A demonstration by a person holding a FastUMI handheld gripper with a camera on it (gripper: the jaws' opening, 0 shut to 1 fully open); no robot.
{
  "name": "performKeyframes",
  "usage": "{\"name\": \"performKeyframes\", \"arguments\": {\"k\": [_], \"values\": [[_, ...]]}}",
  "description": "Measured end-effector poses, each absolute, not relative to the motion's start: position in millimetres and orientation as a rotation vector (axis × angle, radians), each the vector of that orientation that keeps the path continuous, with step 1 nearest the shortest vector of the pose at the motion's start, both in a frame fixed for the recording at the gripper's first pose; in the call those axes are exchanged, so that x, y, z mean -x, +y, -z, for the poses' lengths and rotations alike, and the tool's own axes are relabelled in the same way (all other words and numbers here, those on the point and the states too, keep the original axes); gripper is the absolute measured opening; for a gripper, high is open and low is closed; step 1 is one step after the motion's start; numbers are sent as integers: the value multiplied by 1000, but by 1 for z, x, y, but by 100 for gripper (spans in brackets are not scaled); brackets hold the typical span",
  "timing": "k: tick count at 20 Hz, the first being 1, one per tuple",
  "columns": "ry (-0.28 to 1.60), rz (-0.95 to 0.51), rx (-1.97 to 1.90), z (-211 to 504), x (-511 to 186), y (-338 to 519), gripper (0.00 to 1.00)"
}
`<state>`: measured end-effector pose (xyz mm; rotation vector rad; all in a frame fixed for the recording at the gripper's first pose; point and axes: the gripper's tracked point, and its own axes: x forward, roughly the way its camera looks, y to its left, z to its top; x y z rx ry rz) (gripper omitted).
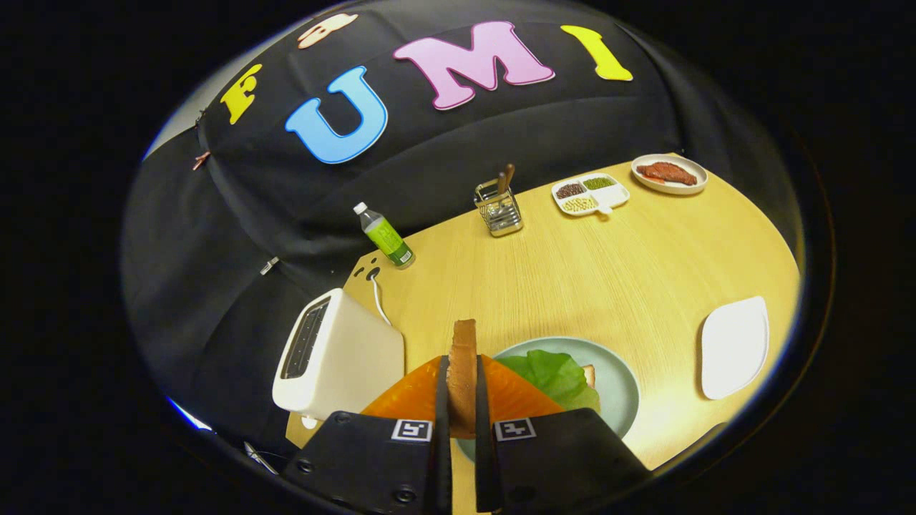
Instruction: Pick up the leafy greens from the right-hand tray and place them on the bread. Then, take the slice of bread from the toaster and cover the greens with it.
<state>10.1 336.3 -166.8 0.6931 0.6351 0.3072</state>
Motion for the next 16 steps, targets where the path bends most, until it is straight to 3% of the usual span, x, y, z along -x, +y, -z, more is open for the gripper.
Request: {"name": "performKeyframes", "arguments": {"k": [5, 11, 14, 16], "values": [[668, -196, -664, 217, -9, 313, 17], [703, -192, -476, 252, 0, 299, 17], [716, -184, -440, 259, 0, 293, 28], [740, -157, -412, 268, 3, 282, 44]]}}
